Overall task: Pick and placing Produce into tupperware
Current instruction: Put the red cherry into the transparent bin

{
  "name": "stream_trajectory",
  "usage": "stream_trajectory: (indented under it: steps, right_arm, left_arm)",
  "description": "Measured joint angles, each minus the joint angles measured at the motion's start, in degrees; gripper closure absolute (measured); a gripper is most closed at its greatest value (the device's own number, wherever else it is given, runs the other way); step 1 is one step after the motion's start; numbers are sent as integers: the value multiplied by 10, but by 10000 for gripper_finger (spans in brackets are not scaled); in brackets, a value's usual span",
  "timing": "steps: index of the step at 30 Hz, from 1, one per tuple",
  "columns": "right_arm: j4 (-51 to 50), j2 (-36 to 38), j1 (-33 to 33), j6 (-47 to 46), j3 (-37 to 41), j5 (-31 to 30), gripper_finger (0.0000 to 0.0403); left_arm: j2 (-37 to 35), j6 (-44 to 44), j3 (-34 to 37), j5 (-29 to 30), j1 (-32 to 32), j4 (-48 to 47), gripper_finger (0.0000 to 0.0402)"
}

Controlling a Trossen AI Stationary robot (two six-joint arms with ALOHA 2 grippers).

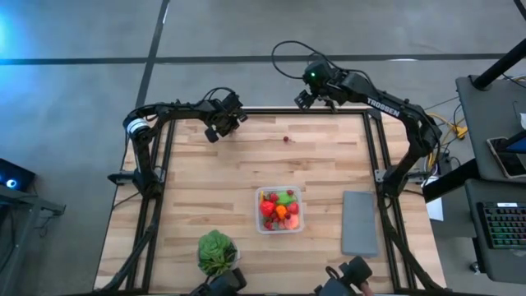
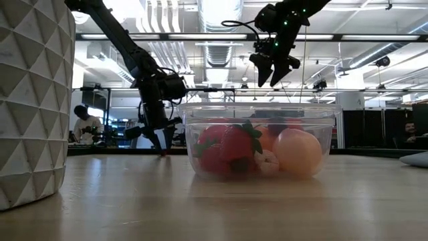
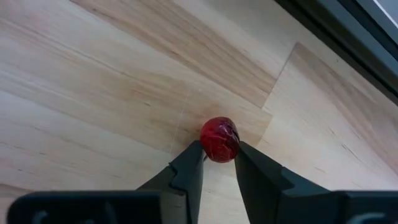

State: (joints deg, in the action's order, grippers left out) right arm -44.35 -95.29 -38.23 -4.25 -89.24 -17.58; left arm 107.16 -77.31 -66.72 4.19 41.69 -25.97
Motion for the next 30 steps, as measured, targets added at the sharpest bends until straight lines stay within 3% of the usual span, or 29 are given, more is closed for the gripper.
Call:
stream_trajectory:
  steps: [7, 20, 24, 30]
  right_arm:
    - [2, 0, -4, 5, 0, 0, 138]
    - [5, 0, -8, 20, 0, 0, 138]
    - [9, 0, -12, 20, 3, 0, 138]
    - [9, 0, -12, 29, 13, 1, 138]
  left_arm:
    - [-4, 17, 0, 5, 1, 0, 366]
    - [-62, 60, 1, 13, -30, -19, 370]
    - [-105, 147, 2, 15, -83, -21, 371]
    - [-168, 381, 3, 8, -195, -20, 371]
